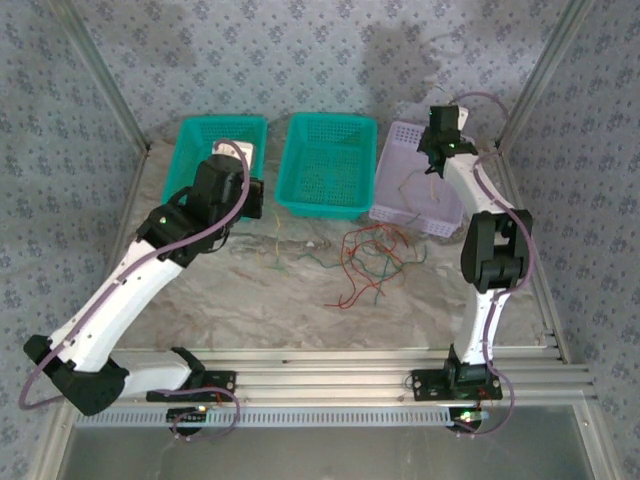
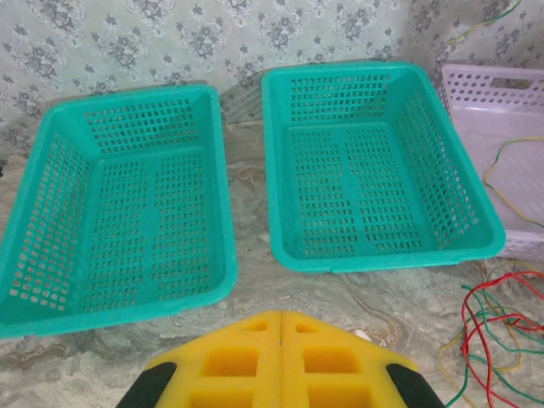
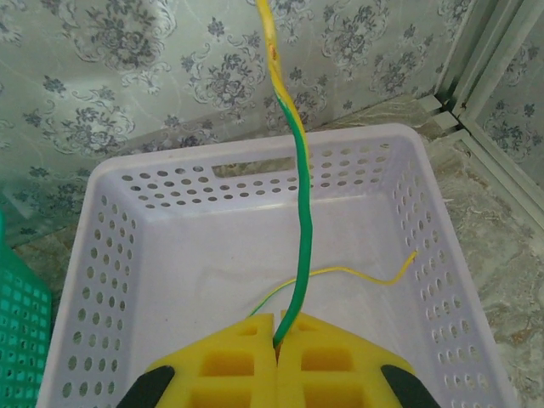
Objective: Untangle the cables
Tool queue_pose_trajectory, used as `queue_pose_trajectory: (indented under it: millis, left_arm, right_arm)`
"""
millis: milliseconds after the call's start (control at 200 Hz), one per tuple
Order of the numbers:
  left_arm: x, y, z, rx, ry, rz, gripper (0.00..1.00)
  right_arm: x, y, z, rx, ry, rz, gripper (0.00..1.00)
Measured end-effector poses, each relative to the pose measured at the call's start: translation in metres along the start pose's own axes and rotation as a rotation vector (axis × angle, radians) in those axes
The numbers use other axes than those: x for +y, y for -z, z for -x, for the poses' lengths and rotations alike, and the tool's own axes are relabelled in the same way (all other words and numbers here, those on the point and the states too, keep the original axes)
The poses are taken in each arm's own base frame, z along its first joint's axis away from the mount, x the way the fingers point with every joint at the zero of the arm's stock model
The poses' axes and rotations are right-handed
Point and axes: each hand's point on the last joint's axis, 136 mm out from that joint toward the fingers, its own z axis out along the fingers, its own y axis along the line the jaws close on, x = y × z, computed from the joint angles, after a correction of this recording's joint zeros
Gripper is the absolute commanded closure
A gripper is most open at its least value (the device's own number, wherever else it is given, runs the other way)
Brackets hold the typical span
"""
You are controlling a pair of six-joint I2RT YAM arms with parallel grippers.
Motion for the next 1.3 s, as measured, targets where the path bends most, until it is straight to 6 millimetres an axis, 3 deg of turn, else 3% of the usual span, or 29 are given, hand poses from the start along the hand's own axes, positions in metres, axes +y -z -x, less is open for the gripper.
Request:
queue_pose_trajectory:
  millis: [135,285,360,750,944,1244,1304]
  left_arm:
    - [-0.002,-0.004,-0.001,0.007,-0.003,0.001,1.00]
    - [-0.002,-0.005,-0.002,0.007,-0.004,0.001,1.00]
    - [-0.003,-0.005,-0.003,0.007,-0.004,-0.001,1.00]
    - [-0.007,-0.007,-0.003,0.010,-0.008,-0.013,1.00]
    - [-0.011,-0.009,-0.005,0.017,-0.013,-0.020,1.00]
    - [-0.014,-0.010,-0.007,0.022,-0.018,-0.028,1.00]
    - [-0.014,-0.011,-0.007,0.024,-0.020,-0.027,1.00]
  right_arm:
    - [-0.009,-0.020,-0.026,0.045,-0.001,-0.026,1.00]
    - [-0.024,-0.043,-0.080,0.155,0.017,-0.070,1.00]
    - [-0.028,-0.050,-0.097,0.198,0.021,-0.083,1.00]
    - [-0.040,-0.045,-0.094,0.268,0.010,-0.163,1.00]
    - [-0.052,-0.057,-0.115,0.377,0.024,-0.221,1.00]
    - [-0.068,-0.059,-0.141,0.505,0.025,-0.249,1.00]
    - [-0.070,-0.061,-0.143,0.517,0.014,-0.244,0.91]
